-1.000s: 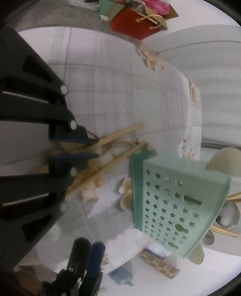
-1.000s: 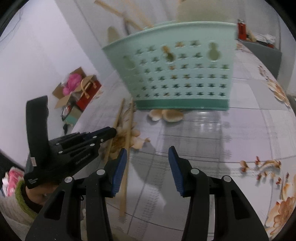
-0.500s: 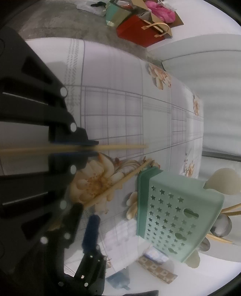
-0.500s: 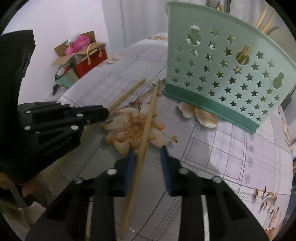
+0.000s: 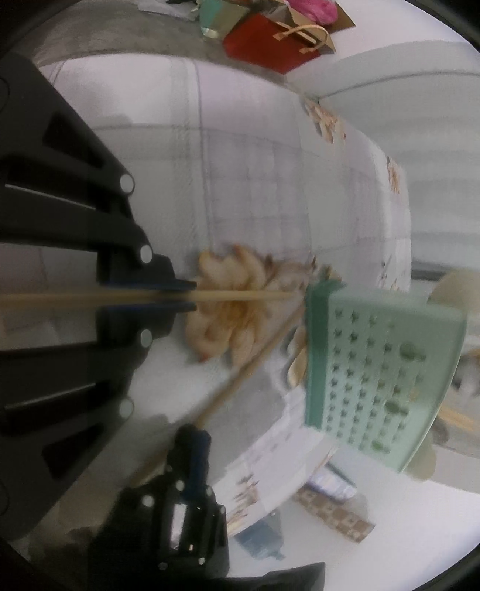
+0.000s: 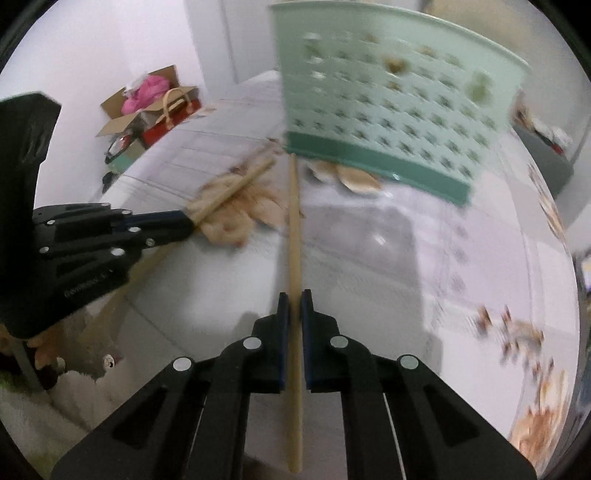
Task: Organize utensils
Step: 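Pull single chopsticks out of the pile with both grippers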
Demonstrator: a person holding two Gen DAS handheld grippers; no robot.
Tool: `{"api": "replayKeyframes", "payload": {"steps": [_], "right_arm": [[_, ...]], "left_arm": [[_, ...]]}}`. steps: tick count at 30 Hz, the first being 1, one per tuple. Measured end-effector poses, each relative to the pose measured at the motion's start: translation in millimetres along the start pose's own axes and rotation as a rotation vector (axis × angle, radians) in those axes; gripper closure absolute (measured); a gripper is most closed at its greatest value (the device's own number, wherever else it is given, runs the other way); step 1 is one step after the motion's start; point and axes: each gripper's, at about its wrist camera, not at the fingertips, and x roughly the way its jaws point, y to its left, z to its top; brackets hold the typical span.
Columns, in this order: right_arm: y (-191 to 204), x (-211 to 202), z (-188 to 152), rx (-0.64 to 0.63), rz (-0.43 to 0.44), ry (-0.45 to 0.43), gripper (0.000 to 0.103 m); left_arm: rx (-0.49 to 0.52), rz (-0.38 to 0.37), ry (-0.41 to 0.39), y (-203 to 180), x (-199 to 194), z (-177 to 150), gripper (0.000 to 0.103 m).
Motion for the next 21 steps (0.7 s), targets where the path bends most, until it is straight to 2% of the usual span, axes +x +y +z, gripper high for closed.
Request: {"api": "replayKeyframes", "payload": {"steps": [8, 10, 13, 15, 17, 21], "right_arm": [[-50.3, -20.4, -29.4, 0.202, -0.056, 0.022, 0.096], [-56.5, -20.1, -29.4, 0.229, -0.045, 0.03, 0.096], [-55.5, -14.5, -21.3, 0.225, -0.044, 0.041, 0.095], [-53.2, -11.2, -16.1, 0.202, -0.052, 0.045, 0.09], [-50.4, -8.0, -10.1, 0.178, -0.062, 0.041, 0.074], [-46.3, 2.5, 4.6, 0.148, -0.078, 0.028, 0.072]], "left_arm": [[0.043, 0.011, 0.037, -19.4, 5.9, 5.8, 0.097], [0.054, 0.019, 0.044, -21.5, 9.5, 9.9, 0.089], [0.08, 0.048, 0.05, -25.6, 14.2, 16.6, 0.085], [0.091, 0.07, 0.05, -27.7, 16.9, 20.2, 0.085], [0.092, 0.084, 0.05, -28.3, 19.3, 23.8, 0.085], [0.094, 0.11, 0.054, -29.2, 23.3, 29.6, 0.085]]}}
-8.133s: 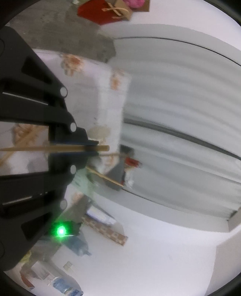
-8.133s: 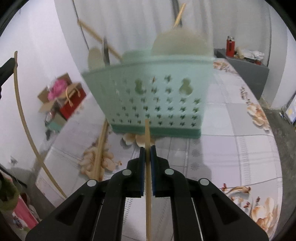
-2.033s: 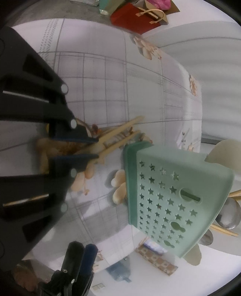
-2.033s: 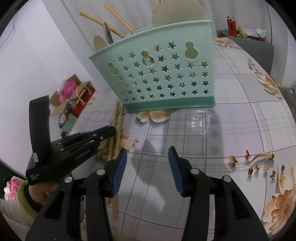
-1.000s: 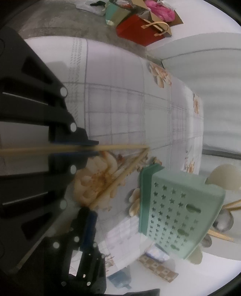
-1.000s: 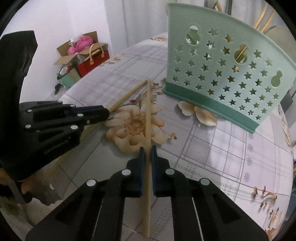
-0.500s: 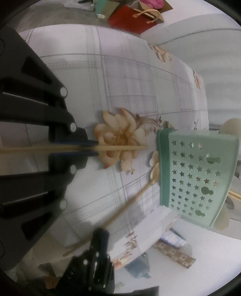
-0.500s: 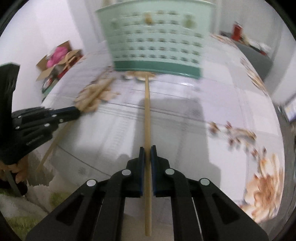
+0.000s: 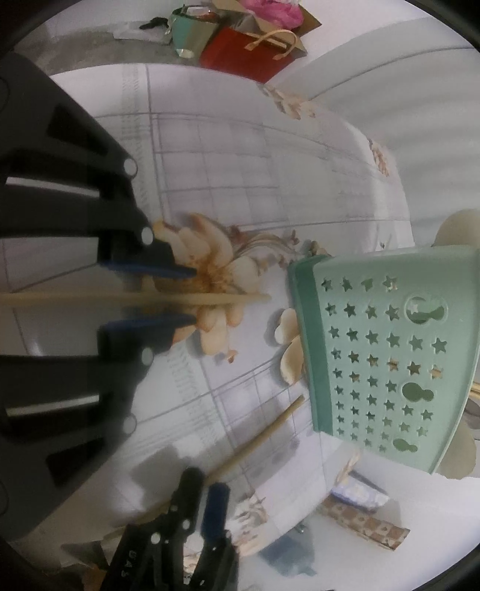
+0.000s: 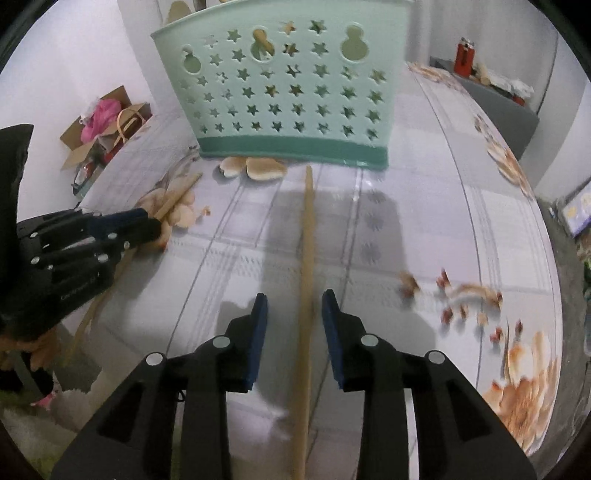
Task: Organize utensils
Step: 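Pull single chopsticks out of the pile with both grippers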
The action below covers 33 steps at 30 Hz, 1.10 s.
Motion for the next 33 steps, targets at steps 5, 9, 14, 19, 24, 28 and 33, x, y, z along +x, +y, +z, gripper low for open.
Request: {"api": "replayKeyframes", "payload": {"steps": [5, 9, 14, 19, 24, 28, 33], "right_arm": [[3.4, 8.1, 13.7, -0.005, -0.023, -0.021, 0.072], [1.4, 12.2, 20.2, 0.023, -0.019, -0.033, 0.075], [-0.2, 14.7, 22.8, 0.035, -0.024, -0.04, 0.081], [-3.1, 16.1, 23.4, 0.039, -0.021, -0.042, 0.084], [-4.3, 16.7, 24.5, 0.041, -0.018, -0.046, 0.085], [-3.6, 16.6, 24.8, 0.042, -0.019, -0.047, 0.085], [-3.5, 16.9, 25.3, 0.042, -0.026, -0.048, 0.085]], "left_arm": [[0.001, 0.017, 0.002, -2.9, 1.7, 3.2, 0.085], [0.002, 0.017, 0.005, -4.2, 1.9, 3.3, 0.085], [0.002, 0.017, 0.005, -4.5, 2.2, 4.5, 0.085], [0.004, 0.018, 0.005, -5.0, 2.4, 4.2, 0.085], [0.007, 0.021, 0.005, -4.8, 2.1, 4.7, 0.085], [0.0, 0.014, 0.0, -2.5, 3.8, 6.2, 0.085], [-0.013, -0.004, -0.011, 4.4, 7.5, 11.3, 0.085]]}}
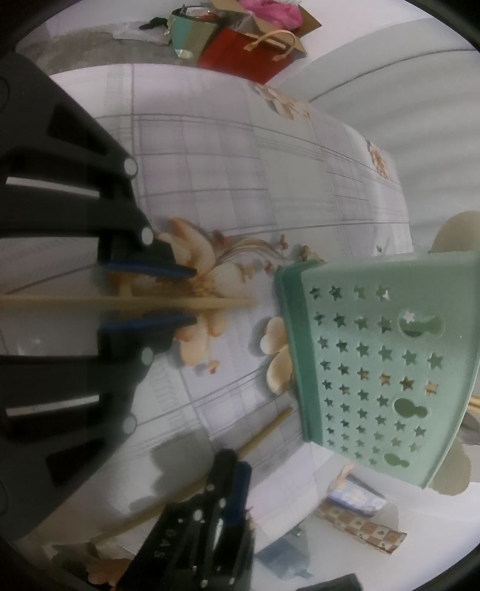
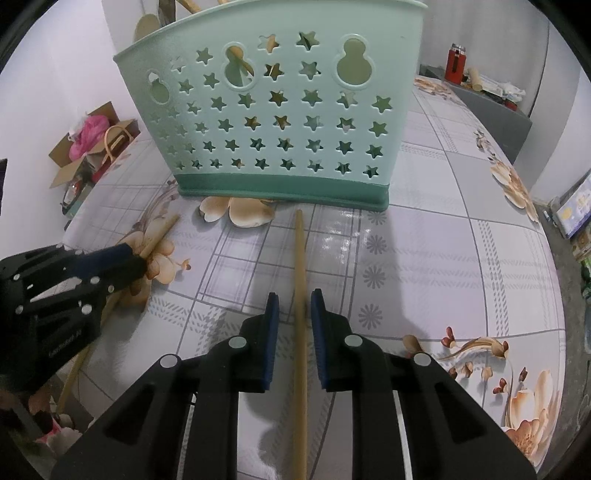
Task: Organize utensils
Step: 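Pull single chopsticks out of the pile with both grippers, then lift the chopstick over the basket and open the left gripper while the right holds its own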
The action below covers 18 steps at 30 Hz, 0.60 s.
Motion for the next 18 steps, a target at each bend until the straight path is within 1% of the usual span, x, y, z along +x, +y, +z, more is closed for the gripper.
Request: {"api": "replayKeyframes", "payload": {"steps": [3, 9, 13, 16, 18], "right_arm": [[1.1, 0.0, 0.1, 0.003, -0.005, -0.002, 0.085], [1.4, 1.2, 1.8, 0.016, -0.002, -0.009, 0.085], [-1.2, 2.1, 3.4, 0.028, 0.014, -0.014, 0.085], [-2.9, 3.0, 5.6, 0.03, 0.026, -0.012, 0.085], [-5.4, 4.2, 7.5, 0.035, 0.033, -0.017, 0.085]], "left_arm": [[-0.004, -0.012, -0.006, 4.5, 3.0, 4.1, 0.086], [-0.006, -0.023, -0.011, 12.7, 10.5, 13.4, 0.098], [-0.018, -0.052, -0.004, 18.0, 13.6, 19.5, 0.099], [-0.051, -0.098, 0.0, 25.1, 14.5, 22.7, 0.099], [-0.067, -0.12, -0.024, 27.4, 8.8, 23.5, 0.099]]}}
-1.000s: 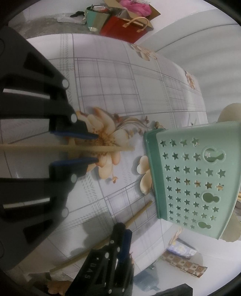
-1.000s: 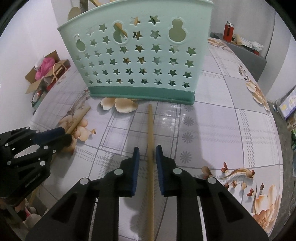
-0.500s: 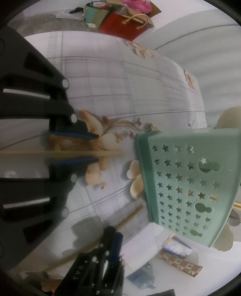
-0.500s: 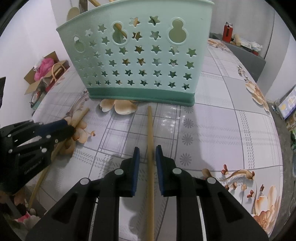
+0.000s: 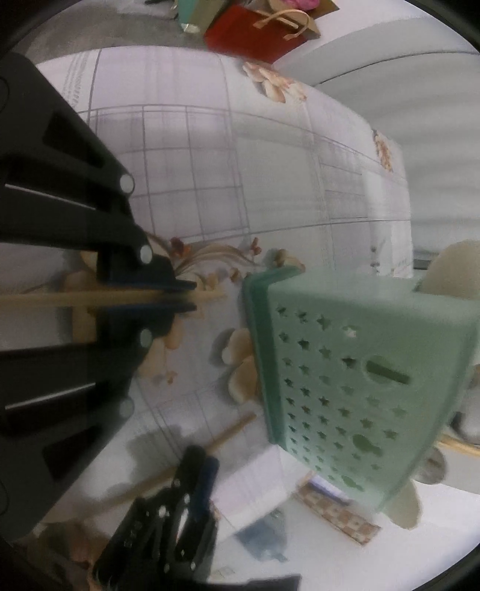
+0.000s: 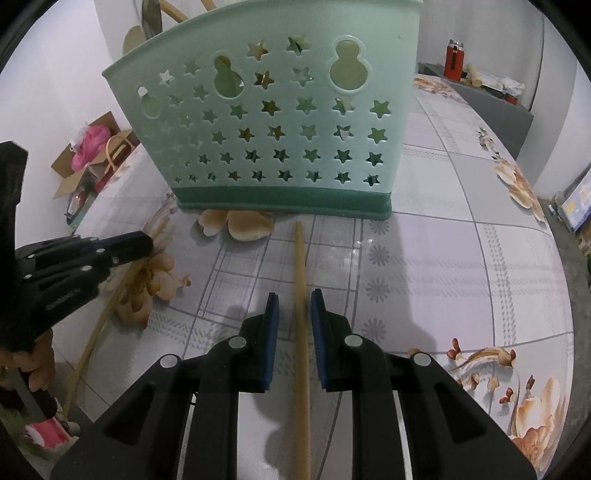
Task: Organize utensils
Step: 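Lift the chopstick over the basket and open the left gripper while the right holds its own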
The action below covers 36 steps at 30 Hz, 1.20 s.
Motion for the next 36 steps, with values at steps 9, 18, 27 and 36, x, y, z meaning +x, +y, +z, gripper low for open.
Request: {"api": "replayKeyframes", "payload": {"steps": [9, 18, 27, 36], "right_arm": [[-8.4, 3.3, 4.1, 0.019, 0.02, -0.022, 0.096], [-16.8, -23.3, 3.7, 0.047, 0.045, -0.102, 0.096], [-21.9, -34.2, 4.6, 0.066, 0.053, -0.138, 0.096], [-27.7, -47.6, 4.8, 0.079, 0.067, -0.177, 0.096]], "left_arm": [[-0.025, -0.128, -0.188, -7.3, -67.1, 14.7, 0.099], [-0.038, -0.261, -0.391, -10.3, -137.2, 38.8, 0.099], [-0.012, -0.366, -0.561, -26.7, -190.9, 82.8, 0.099], [0.006, -0.31, -0.831, -44.8, -239.4, 140.7, 0.099]]}}
